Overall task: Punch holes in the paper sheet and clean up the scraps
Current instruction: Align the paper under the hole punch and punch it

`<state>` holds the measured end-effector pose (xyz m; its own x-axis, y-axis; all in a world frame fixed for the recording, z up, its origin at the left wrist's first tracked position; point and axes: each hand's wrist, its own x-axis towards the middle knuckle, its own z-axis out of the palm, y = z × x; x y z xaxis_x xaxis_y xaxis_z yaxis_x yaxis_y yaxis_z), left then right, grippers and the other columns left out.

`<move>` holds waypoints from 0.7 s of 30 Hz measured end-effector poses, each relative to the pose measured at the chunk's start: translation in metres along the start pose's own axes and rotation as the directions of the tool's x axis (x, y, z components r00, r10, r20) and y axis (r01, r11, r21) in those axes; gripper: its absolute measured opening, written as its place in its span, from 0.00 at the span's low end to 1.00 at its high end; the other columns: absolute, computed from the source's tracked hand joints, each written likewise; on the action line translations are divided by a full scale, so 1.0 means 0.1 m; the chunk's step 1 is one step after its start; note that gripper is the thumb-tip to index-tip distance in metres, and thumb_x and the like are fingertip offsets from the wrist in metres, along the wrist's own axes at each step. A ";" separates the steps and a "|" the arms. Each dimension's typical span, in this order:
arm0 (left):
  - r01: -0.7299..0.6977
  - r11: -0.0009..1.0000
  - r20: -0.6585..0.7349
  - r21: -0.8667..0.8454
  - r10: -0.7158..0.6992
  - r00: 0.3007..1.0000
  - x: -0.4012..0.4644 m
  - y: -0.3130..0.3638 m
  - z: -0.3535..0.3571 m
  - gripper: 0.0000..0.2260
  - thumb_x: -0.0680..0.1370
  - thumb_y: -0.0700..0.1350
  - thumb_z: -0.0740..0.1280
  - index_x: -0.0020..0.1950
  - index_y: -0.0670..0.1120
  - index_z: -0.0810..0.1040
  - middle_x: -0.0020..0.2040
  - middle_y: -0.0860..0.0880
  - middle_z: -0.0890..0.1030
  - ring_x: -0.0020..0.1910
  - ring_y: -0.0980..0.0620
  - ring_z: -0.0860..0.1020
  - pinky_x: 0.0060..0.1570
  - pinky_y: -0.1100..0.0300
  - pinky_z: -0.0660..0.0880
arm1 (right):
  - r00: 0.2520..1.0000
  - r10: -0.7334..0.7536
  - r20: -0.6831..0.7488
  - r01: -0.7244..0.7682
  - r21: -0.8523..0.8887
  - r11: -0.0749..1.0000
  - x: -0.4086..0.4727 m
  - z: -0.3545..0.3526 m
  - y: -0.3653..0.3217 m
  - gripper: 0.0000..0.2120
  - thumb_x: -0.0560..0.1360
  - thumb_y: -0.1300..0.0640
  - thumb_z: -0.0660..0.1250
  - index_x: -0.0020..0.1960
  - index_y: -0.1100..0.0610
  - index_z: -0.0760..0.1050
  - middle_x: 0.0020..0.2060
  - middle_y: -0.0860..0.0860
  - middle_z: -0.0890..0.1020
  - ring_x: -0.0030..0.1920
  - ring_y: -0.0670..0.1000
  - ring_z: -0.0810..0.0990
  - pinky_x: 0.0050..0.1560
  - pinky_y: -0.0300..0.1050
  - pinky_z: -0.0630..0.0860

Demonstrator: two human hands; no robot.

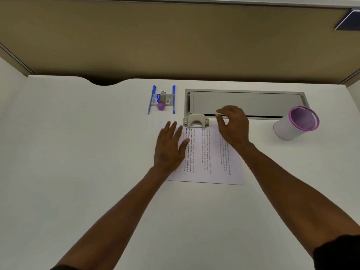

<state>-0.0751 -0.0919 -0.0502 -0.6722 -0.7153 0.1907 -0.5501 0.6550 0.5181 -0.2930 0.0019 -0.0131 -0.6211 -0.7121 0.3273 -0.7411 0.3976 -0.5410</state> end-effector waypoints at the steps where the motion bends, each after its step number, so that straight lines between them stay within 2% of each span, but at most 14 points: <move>1: -0.016 0.999 0.041 0.047 0.014 0.999 -0.04 0.00 0.04 0.26 0.82 0.58 0.56 0.77 0.46 0.63 0.78 0.47 0.61 0.79 0.49 0.55 0.77 0.50 0.53 | 0.997 -0.055 0.054 0.056 -0.026 0.998 0.03 0.01 -0.07 0.12 0.77 0.54 0.67 0.58 0.58 0.82 0.57 0.54 0.83 0.59 0.55 0.79 0.61 0.51 0.73; 3: -0.008 0.993 0.093 0.119 -0.003 0.996 -0.07 -0.02 0.08 0.29 0.82 0.59 0.51 0.79 0.47 0.56 0.80 0.48 0.54 0.80 0.49 0.49 0.78 0.50 0.47 | 0.971 -0.145 0.190 0.162 -0.078 0.984 0.07 0.06 -0.19 0.14 0.78 0.54 0.66 0.62 0.57 0.80 0.61 0.55 0.81 0.62 0.55 0.77 0.64 0.51 0.71; 6: 0.014 0.986 0.154 0.166 -0.040 0.987 -0.06 -0.07 0.10 0.31 0.81 0.61 0.47 0.80 0.47 0.50 0.81 0.48 0.49 0.80 0.49 0.45 0.78 0.49 0.44 | 0.899 -0.248 0.360 0.311 -0.128 0.942 0.08 0.11 -0.31 0.17 0.80 0.53 0.64 0.65 0.59 0.78 0.66 0.56 0.78 0.66 0.58 0.75 0.70 0.53 0.67; 9: -0.003 0.980 0.193 0.197 -0.035 0.981 -0.08 -0.10 0.13 0.32 0.81 0.61 0.47 0.80 0.47 0.48 0.81 0.48 0.47 0.80 0.49 0.44 0.78 0.49 0.43 | 0.853 -0.316 0.416 0.412 -0.165 0.896 0.03 0.13 -0.35 0.16 0.77 0.55 0.69 0.62 0.61 0.79 0.63 0.59 0.80 0.63 0.61 0.79 0.67 0.56 0.70; 21: -0.003 0.977 0.229 0.215 -0.048 0.972 -0.11 -0.12 0.16 0.27 0.83 0.57 0.43 0.80 0.49 0.44 0.81 0.49 0.45 0.79 0.51 0.41 0.78 0.51 0.39 | 0.841 -0.207 0.499 0.327 -0.165 0.931 -0.02 0.18 -0.28 0.25 0.77 0.59 0.70 0.72 0.55 0.70 0.73 0.53 0.69 0.73 0.56 0.68 0.74 0.53 0.61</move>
<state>-0.0695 -0.0876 -0.0720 -0.7409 -0.6710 -0.0301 -0.6418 0.6941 0.3259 -0.2666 -0.0186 -0.0124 -0.2421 -0.9703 0.0004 -0.9346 0.2331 -0.2687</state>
